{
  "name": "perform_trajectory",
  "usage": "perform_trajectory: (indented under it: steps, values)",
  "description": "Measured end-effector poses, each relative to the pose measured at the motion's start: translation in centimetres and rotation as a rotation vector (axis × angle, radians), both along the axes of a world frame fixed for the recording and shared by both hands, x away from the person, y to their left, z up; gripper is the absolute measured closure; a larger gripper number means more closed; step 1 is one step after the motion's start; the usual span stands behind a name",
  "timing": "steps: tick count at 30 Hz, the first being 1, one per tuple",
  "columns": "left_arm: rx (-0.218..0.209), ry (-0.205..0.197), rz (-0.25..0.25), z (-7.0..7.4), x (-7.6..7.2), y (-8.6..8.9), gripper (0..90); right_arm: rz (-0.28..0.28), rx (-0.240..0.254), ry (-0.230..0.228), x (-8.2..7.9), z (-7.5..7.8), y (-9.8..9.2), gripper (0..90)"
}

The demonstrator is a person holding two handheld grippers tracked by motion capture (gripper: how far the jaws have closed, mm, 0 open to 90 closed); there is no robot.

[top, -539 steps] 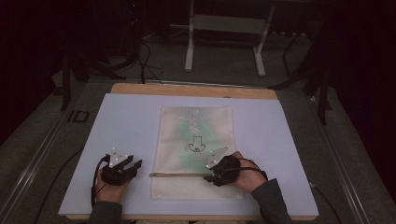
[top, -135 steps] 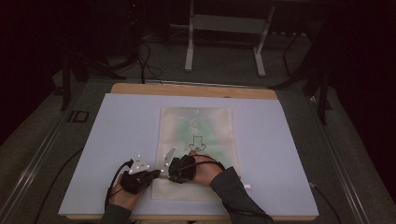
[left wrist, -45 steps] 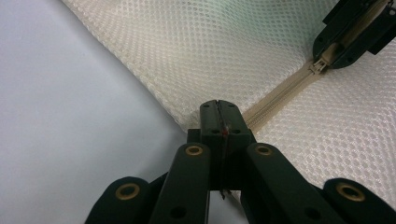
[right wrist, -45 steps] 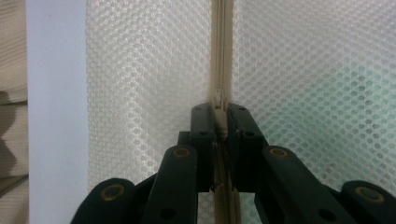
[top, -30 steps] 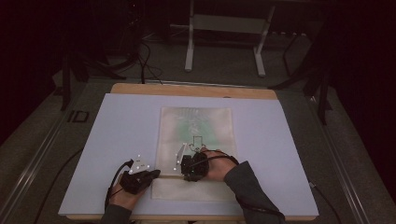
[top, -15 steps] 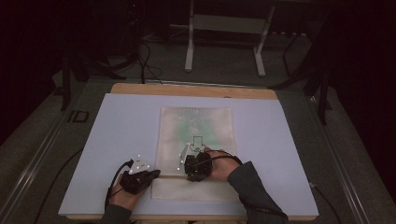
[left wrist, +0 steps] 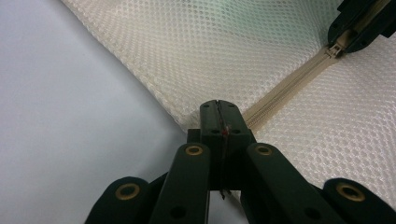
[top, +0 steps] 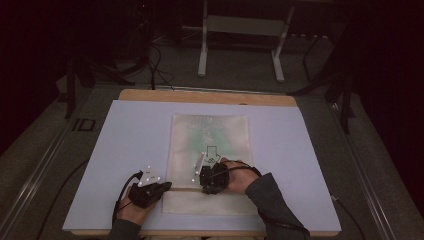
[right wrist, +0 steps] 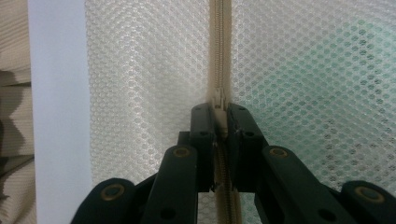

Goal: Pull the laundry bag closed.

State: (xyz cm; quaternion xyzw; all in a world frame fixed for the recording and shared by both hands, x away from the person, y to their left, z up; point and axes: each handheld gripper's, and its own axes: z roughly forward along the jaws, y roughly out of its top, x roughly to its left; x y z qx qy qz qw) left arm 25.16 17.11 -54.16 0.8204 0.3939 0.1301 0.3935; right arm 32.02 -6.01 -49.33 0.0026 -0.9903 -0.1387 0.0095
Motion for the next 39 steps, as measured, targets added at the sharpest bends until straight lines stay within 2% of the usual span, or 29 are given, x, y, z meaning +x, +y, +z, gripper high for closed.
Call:
perform_trajectory:
  steps: [15, 39]
  values:
    - [-0.001, 0.001, -0.001, 0.0, 0.0, 0.0, 89.5, -0.005, -0.003, 0.001, 0.0, 0.1, -0.5, 82.1]
    - [0.001, 0.000, 0.001, 0.0, 0.0, 0.0, 89.6, -0.028, -0.013, 0.013, 0.1, 0.2, -2.3, 82.2]
